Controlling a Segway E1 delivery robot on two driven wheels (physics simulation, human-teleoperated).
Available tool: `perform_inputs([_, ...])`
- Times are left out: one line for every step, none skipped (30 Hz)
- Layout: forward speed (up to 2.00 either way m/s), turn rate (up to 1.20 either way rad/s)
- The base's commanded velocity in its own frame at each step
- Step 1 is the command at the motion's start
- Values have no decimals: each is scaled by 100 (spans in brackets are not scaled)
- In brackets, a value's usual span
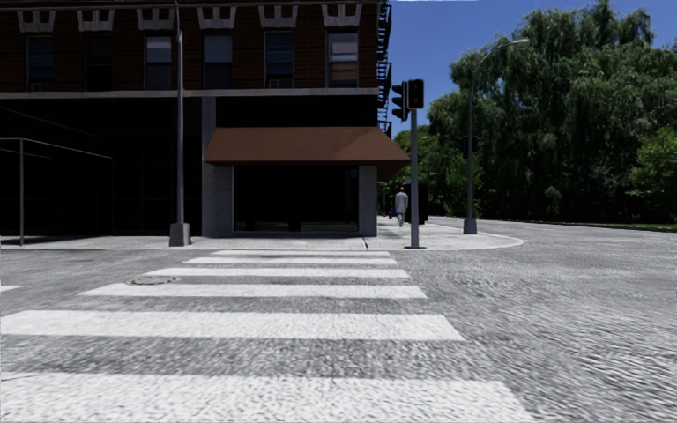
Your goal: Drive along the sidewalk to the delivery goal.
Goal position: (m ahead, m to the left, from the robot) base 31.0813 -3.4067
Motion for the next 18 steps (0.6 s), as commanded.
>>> perform_inputs([141,-29])
perform_inputs([141,-29])
perform_inputs([141,-27])
perform_inputs([141,-27])
perform_inputs([141,-26])
perform_inputs([141,-25])
perform_inputs([141,-25])
perform_inputs([141,-22])
perform_inputs([141,-19])
perform_inputs([141,-18])
perform_inputs([140,-14])
perform_inputs([140,-14])
perform_inputs([140,-12])
perform_inputs([139,-7])
perform_inputs([139,-4])
perform_inputs([139,-1])
perform_inputs([139,-1])
perform_inputs([139,0])
